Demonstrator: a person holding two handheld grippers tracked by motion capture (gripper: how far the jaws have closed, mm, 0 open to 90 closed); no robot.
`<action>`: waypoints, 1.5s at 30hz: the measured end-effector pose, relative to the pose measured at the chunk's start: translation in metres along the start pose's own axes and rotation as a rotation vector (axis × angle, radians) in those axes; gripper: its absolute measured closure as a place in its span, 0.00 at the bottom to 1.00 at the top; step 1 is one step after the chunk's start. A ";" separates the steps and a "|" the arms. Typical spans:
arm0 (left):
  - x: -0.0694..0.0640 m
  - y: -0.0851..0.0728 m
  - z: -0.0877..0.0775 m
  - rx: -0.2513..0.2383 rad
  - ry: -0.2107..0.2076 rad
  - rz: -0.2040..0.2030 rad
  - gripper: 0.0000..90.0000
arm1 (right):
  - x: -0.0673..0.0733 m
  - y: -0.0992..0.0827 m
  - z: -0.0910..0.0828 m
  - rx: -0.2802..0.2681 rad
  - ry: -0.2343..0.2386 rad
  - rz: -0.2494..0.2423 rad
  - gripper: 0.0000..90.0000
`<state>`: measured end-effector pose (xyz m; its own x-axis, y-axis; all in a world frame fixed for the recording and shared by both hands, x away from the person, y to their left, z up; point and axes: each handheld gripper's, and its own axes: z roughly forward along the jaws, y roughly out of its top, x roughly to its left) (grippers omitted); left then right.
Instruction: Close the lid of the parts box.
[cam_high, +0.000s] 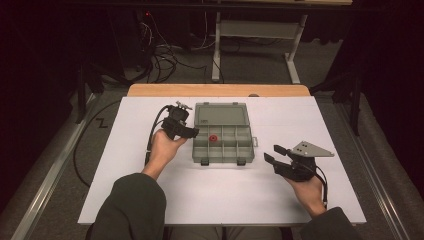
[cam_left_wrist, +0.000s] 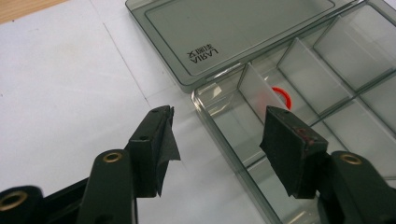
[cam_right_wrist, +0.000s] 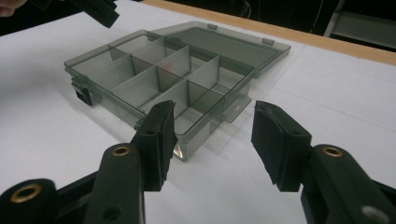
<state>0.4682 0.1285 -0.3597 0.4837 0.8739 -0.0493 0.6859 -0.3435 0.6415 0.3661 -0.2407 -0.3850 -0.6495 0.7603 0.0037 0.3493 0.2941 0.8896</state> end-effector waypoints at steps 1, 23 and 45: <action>0.000 0.001 0.000 0.005 0.001 0.002 0.47 | 0.000 0.001 0.001 0.006 0.001 0.002 0.58; -0.004 0.019 0.010 0.005 0.006 0.011 0.50 | -0.005 0.020 0.029 0.161 0.002 0.075 0.62; -0.007 0.035 0.019 0.017 0.017 0.022 0.50 | -0.003 0.051 0.061 0.300 0.007 0.060 0.75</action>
<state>0.4993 0.1042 -0.3520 0.4894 0.8718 -0.0219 0.6842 -0.3683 0.6295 0.4271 -0.1923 -0.3679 -0.6259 0.7778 0.0565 0.5707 0.4075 0.7129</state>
